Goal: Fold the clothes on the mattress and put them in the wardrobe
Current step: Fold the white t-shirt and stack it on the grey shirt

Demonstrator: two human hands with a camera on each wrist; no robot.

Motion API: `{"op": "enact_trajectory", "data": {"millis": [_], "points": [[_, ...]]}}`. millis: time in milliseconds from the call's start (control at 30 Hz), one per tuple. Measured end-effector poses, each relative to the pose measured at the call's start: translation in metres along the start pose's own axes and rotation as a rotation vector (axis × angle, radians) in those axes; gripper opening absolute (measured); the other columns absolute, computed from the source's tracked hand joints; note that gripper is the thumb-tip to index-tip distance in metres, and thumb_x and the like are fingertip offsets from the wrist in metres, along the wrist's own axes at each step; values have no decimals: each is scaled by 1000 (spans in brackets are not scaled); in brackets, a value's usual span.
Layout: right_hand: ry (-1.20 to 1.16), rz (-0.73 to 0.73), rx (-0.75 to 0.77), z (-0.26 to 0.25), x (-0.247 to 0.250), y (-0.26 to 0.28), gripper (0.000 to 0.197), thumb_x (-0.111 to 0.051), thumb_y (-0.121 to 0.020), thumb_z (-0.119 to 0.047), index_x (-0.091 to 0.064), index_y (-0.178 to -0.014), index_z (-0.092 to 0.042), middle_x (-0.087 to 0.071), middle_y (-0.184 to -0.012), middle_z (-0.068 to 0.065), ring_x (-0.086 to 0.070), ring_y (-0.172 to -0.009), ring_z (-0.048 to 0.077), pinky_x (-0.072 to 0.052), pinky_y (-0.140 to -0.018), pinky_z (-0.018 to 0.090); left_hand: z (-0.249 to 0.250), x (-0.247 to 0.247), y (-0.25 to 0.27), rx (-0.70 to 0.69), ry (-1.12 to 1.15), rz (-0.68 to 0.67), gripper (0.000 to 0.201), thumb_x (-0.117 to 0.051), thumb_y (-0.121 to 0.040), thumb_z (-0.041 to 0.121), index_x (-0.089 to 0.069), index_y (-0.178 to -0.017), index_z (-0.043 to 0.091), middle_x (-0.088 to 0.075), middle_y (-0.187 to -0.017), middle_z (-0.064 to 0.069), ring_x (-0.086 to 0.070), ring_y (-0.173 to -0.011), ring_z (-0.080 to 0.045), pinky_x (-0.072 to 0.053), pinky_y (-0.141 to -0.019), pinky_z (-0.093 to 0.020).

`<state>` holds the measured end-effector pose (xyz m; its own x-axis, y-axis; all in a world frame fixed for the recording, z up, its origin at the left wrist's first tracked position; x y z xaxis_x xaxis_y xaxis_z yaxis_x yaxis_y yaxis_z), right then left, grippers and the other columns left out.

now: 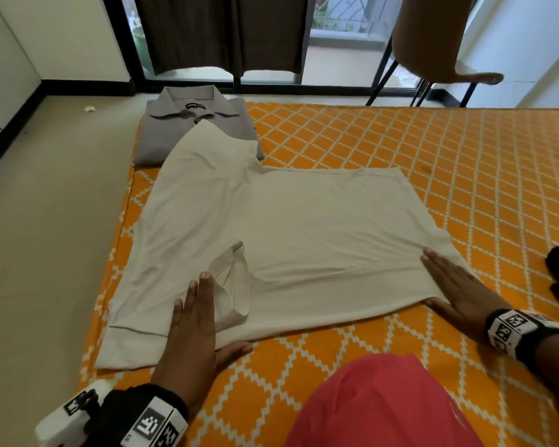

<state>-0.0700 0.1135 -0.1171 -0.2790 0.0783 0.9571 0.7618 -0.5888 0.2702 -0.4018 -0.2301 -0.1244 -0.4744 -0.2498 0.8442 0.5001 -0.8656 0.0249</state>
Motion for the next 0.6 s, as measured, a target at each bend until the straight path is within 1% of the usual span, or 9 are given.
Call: {"op": "enact_trajectory", "data": {"millis": [100,167,233,267,333,400,467,533,600], "points": [[-19,-63,-181,25,3,12,105,12,-70,-87,14,-150,-19,9,-161,5,-10,-150,24,-13,-120,36,2,4,2,-36,59,19,115,-31,-65,91,31,-143,34,23,-154,15,27,-140,5,20,-112,-17],[-12,-88,-306,36,8,20,117,16,-61,-90,15,-150,-14,6,-161,6,-12,-149,26,-15,-119,37,4,11,4,-62,120,47,123,-53,-67,83,28,-145,35,16,-158,13,14,-146,-1,12,-117,-21],[-2,-135,-425,39,13,23,112,9,-70,-85,14,-152,-9,11,-161,9,-7,-150,24,-13,-119,35,4,17,8,-51,152,56,128,-71,-67,67,21,-148,29,3,-161,6,-6,-148,-13,-6,-121,-30],[3,-187,-483,37,16,23,105,1,-78,-80,14,-152,-6,13,-161,11,-3,-150,24,-13,-121,34,4,21,10,-45,121,71,130,-72,-65,66,17,-150,25,-4,-162,1,-13,-147,-17,-13,-121,-33],[-6,-317,-541,27,28,20,94,-23,-94,-65,14,-151,0,11,-161,18,-1,-150,27,-14,-120,35,1,29,12,33,-12,96,133,-49,-58,86,12,-153,14,-6,-162,-9,-16,-148,-24,-13,-119,-37],[25,-356,-475,7,54,15,97,-45,-96,-55,10,-150,3,5,-161,21,-7,-150,29,-17,-118,32,-5,32,12,161,-133,47,144,-9,-43,100,17,-151,8,9,-162,-12,0,-150,-25,1,-119,-38],[156,-309,-328,-30,87,10,105,-49,-92,-59,16,-150,-1,12,-161,15,-2,-150,24,-12,-119,28,-13,27,11,217,-210,-18,151,17,-32,100,18,-151,8,21,-160,-11,14,-149,-23,10,-118,-39],[203,-193,-121,-87,115,3,95,-43,-96,-57,20,-150,-9,20,-159,6,6,-150,20,-4,-118,26,-18,24,9,216,-273,-69,143,11,-46,101,-2,-156,11,7,-162,-14,6,-149,-25,3,-117,-45],[145,-42,144,-163,141,-15,83,-36,-97,-57,11,-152,-17,17,-159,1,8,-150,19,3,-118,27,-19,16,11,194,-279,-122,116,-7,-69,96,-31,-152,20,-23,-159,-15,-20,-144,-34,-11,-110,-55]]}}
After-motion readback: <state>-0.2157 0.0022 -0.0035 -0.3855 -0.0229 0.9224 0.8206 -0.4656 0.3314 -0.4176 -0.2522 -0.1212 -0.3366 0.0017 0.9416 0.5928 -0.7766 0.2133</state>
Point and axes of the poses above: each hand's wrist, its own y-axis away from the middle knuckle, its own x-axis out of the back of the hand, z = x × y, the point moved 6 cm from there along -y, towards the middle knuckle
